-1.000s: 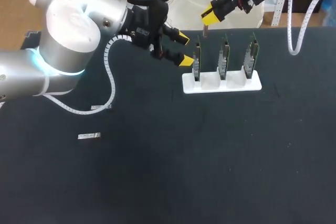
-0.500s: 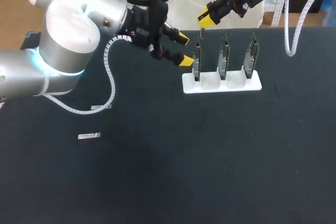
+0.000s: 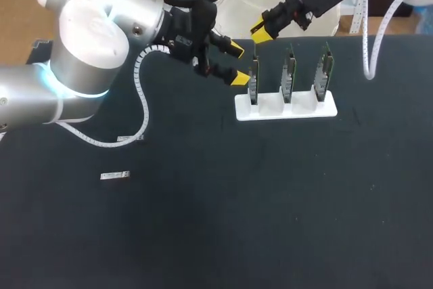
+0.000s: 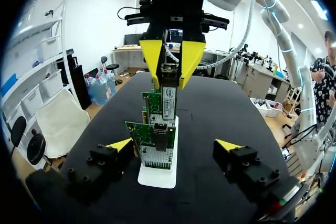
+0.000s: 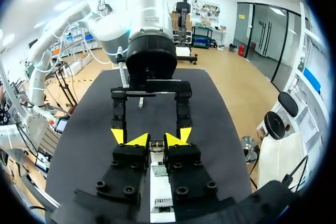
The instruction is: Pick up the optical module with the left hand, and insert it into the network port with the right hand.
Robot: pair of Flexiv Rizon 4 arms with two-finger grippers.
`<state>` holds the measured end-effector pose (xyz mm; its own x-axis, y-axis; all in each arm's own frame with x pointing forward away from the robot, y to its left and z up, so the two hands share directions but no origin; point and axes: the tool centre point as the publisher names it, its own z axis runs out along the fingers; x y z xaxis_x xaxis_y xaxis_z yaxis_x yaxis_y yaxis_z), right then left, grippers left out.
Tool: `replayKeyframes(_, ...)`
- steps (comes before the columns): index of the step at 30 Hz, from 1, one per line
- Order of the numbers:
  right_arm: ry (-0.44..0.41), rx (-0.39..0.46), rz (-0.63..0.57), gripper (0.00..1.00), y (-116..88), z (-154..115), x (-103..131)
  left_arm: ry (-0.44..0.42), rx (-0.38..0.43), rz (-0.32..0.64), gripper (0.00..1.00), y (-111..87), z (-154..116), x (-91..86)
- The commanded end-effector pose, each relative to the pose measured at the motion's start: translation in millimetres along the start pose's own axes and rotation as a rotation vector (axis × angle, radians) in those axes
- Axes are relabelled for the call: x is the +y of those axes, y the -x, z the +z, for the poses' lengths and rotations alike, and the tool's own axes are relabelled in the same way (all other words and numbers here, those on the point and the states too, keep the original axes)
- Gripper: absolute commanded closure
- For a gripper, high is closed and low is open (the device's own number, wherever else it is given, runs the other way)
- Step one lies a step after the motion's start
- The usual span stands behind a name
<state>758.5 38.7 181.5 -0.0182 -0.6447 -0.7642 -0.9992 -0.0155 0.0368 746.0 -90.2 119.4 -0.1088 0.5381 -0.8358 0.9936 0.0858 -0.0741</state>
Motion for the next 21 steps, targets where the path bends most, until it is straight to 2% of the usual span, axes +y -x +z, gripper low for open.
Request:
replayKeyframes(1,0.010,0.008,-0.004,1.00,0.2,4.1,-6.8,-0.004,0.004,-0.001,0.00,0.8,0.4,1.7)
replayKeyframes(21,0.049,0.047,-0.024,1.00,-9.5,8.7,-13.8,-0.004,0.004,-0.001,0.00,0.8,0.4,1.7)
